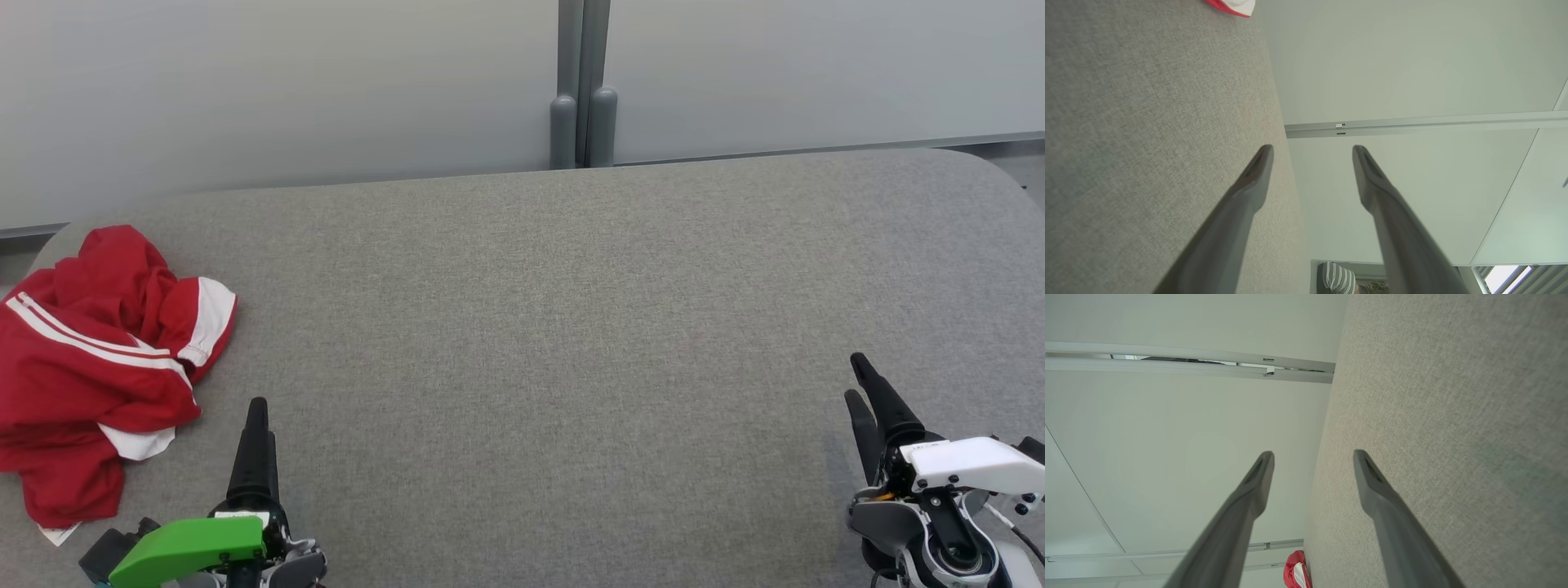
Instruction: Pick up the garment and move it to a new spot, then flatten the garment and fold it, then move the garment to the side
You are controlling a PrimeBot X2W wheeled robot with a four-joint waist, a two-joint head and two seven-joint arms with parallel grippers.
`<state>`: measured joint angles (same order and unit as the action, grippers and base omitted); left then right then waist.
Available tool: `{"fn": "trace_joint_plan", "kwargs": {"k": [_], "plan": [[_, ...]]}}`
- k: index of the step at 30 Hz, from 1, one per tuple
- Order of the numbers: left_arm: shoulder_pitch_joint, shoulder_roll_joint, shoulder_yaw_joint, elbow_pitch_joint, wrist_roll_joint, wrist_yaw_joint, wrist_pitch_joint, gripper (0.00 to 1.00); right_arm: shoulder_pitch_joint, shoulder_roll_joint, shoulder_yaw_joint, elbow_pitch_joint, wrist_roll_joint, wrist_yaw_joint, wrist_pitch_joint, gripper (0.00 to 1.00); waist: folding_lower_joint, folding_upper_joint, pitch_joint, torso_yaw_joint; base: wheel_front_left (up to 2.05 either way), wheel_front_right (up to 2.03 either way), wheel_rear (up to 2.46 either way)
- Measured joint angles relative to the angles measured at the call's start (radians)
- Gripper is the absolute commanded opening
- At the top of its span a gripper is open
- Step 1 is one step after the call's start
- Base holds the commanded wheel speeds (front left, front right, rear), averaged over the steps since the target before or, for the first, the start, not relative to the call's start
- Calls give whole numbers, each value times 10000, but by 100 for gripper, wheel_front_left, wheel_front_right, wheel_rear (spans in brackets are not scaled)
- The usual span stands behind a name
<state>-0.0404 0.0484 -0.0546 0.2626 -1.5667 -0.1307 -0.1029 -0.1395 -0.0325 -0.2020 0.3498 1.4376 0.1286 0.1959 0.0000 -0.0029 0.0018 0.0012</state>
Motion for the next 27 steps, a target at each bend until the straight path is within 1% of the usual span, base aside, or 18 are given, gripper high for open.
{"fn": "trace_joint_plan", "kwargs": {"k": [1,8,14,15,17,27], "plan": [[0,0,0,0,0,0,0,100,0,0,0,0,0,0,0,100,0,0,0,0,0,0,0],[-8,71,-132,-12,995,0,-144,100,174,-13,100,-533,-1726,0,-430,100,0,0,-16,22,0,0,0],[-19,130,-293,-19,2232,0,-280,100,355,-31,272,-972,-3191,0,-811,100,0,0,-36,50,0,0,0],[-22,174,-372,-17,2715,0,-309,100,370,-35,366,-1091,-3653,0,-928,100,0,0,-46,59,0,0,0],[-30,232,-441,-17,3160,0,-328,100,414,-36,468,-1221,-4115,0,-1032,100,0,0,-51,66,0,0,0],[-158,414,-679,-36,5281,0,-527,100,641,-46,857,-1636,-5908,0,-1553,100,1,0,-89,81,0,0,0]]}}
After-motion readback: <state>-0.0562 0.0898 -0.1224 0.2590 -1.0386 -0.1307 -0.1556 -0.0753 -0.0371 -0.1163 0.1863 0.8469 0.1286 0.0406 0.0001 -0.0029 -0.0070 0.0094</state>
